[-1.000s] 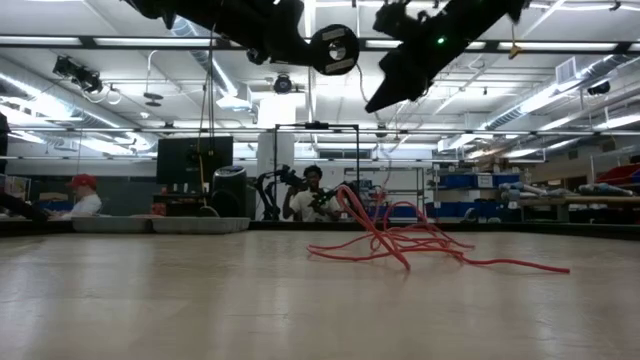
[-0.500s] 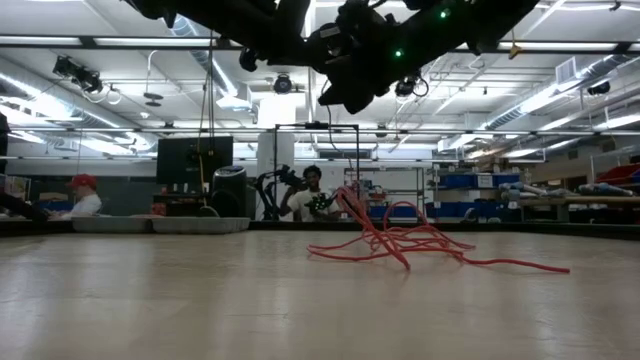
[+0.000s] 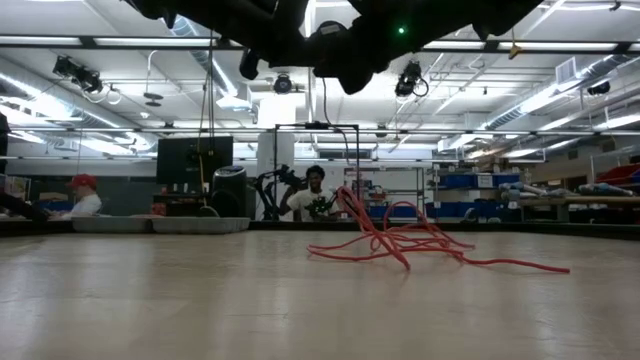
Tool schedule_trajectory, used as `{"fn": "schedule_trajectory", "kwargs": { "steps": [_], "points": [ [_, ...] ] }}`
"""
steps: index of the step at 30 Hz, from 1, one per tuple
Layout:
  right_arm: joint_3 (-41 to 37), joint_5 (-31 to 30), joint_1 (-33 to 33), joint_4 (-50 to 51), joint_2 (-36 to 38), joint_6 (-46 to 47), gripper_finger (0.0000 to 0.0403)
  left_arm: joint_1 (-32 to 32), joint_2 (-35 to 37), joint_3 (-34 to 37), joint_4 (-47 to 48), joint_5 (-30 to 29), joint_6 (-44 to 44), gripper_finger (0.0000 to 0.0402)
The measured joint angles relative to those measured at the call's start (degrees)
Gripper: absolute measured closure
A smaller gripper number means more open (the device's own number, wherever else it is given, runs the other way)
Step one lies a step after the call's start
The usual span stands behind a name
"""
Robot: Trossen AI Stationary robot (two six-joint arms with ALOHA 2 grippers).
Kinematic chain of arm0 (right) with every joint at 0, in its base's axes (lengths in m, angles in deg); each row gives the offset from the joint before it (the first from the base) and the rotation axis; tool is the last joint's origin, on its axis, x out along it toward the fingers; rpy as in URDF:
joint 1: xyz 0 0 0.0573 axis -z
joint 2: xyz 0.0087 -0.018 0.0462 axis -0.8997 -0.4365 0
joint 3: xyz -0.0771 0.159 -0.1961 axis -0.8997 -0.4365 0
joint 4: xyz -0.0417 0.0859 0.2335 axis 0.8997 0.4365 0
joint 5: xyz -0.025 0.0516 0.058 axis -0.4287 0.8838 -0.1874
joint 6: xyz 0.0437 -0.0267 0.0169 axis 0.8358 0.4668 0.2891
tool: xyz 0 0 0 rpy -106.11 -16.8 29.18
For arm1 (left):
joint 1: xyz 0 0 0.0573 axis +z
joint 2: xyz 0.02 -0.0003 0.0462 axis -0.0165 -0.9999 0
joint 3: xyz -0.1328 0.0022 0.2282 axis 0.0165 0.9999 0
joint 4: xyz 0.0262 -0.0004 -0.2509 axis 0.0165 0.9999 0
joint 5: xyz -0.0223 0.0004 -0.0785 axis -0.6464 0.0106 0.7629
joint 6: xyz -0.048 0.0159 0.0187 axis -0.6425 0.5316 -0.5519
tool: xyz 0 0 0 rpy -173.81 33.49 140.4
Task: Coil cords
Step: Coil the red wire onto the spool
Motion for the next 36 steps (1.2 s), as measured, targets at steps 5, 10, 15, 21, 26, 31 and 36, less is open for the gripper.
{"fn": "schedule_trajectory", "kwargs": {
  "steps": [5, 10, 15, 21, 26, 31, 36],
  "points": [
    [0.0, -0.3, -0.6, -2.8, 0.0, -1.5, 0.0403, 0.0, 0.0, 0.0, 0.0, 0.4, -2.0, 0.0401],
    [0.2, 2.2, -0.5, -1.8, 0.0, -0.2, 0.0403, 0.0, 0.0, 0.0, -0.2, 1.2, -2.6, 0.0401],
    [0.2, 8.9, 0.1, -0.5, 0.0, 3.4, 0.0403, 0.0, -0.1, 0.0, -0.9, 1.7, -2.8, 0.0401],
    [0.2, 6.0, 0.4, -1.4, 0.0, 4.7, 0.0403, 0.0, -0.1, 0.0, -1.5, 2.4, -2.8, 0.0401],
    [0.2, 4.6, 0.0, -2.5, 0.0, 3.4, 0.0403, 0.0, -0.1, 0.0, -0.7, 2.6, 2.4, 0.0401],
    [0.2, 4.3, 0.0, -2.6, 0.0, 2.6, 0.0403, 0.0, -0.1, 0.0, 1.7, 2.8, 9.2, 0.0401],
    [0.2, 3.3, 0.0, -1.1, 1.1, 2.5, 0.0403, 0.0, -0.1, 0.0, 3.1, 2.7, 13.1, 0.0401]
  ]
}}
